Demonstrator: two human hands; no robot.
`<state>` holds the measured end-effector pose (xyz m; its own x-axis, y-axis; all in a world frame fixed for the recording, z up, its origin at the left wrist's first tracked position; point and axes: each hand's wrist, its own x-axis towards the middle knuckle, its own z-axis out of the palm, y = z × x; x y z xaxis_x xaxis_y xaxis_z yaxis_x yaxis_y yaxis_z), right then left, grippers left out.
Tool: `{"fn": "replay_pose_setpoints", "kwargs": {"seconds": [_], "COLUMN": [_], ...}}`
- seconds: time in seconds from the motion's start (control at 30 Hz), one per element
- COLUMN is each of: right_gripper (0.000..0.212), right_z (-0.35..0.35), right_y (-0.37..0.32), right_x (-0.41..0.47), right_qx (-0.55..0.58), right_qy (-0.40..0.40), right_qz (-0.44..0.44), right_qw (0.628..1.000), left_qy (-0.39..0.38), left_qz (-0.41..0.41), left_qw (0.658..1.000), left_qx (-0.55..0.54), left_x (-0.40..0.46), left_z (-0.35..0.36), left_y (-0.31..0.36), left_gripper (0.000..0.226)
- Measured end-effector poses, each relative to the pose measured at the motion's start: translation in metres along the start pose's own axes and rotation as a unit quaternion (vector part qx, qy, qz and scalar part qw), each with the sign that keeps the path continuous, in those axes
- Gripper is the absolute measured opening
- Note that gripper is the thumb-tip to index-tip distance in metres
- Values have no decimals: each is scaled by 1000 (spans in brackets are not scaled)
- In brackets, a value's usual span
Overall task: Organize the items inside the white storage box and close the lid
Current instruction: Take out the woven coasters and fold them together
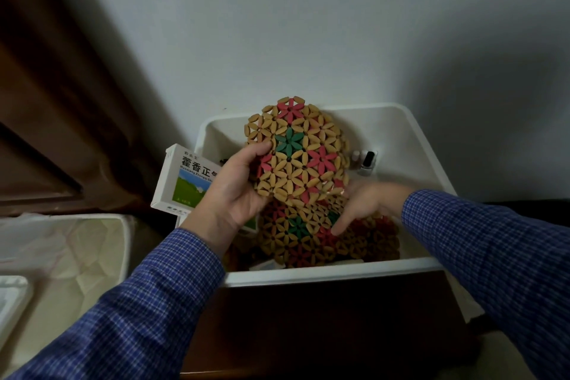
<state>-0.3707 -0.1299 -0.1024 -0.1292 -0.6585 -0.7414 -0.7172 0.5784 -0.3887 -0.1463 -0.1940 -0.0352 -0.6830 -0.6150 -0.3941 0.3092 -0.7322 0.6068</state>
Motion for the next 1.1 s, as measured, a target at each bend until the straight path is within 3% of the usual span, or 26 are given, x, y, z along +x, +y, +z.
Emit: {"fn": "replay_pose_setpoints", "kwargs": {"seconds": [0.1,0.23,0.33,0.57,0.83,0.97,1.1], "right_gripper": [109,62,40,65,72,72,53], "right_z": [-2,-8,-20,-11,-24,-36,-40], "right_y": [0,0,0,9,7,9,8], "right_x": [-3,-5,-8,-2,-8,-18,-28], "right_qx": [4,-43,-103,-247,-227,-181,-187], "right_qy": [29,49,40,-8,17,22,-2], "right_qz": [-6,-32,-19,24,3,-9,-20], "right_qw": [1000,997,994,969,974,983,982], "left_qy": [5,7,-2,-6,-16,3,10], "left_qz": [4,19,22,39,45,46,49], "left_qw": [1000,999,999,999,999,999,999], "left_qx": [-13,-29,-29,-27,-23,-26,-21], "left_x": [0,1,1,7,5,4,5], "left_z": [0,-2,-5,-11,-12,-9,-9], "left_y": [1,1,1,0,1,2,2], "left_gripper": [44,35,37,38,34,36,38]}}
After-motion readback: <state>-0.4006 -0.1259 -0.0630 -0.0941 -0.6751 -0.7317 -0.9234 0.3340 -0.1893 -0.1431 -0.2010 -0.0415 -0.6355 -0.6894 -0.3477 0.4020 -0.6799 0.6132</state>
